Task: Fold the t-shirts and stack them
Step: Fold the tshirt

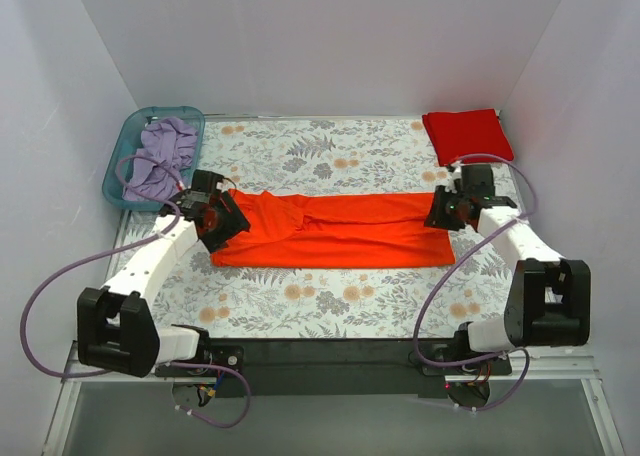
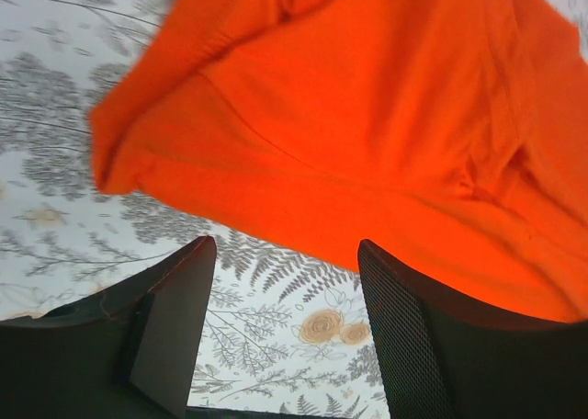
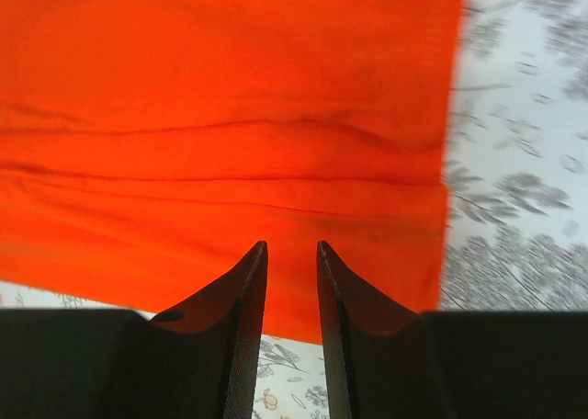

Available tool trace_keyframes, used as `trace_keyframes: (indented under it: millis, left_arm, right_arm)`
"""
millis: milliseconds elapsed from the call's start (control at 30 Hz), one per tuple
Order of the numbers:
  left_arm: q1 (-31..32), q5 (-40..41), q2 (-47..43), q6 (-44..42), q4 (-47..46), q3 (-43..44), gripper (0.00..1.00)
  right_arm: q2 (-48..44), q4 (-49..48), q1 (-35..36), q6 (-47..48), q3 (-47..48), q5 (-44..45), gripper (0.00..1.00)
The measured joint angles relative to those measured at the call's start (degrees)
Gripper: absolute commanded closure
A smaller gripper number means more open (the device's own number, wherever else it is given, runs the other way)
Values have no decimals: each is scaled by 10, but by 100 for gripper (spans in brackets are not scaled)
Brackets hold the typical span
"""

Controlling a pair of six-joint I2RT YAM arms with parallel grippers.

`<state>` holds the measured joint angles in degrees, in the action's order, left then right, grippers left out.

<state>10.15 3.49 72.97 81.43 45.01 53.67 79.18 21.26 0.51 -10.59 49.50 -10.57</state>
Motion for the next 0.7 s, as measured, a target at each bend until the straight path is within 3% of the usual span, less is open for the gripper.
trace_keyframes:
  millis: [233,700]
  left_arm:
    - [74,-14,73,5,-34,-1,40]
    - [78,1,126,2,-42,-37,41]
  right_arm:
    - [65,-4,113,77,35,12,64]
    - [153,22,224,223,85,46,64]
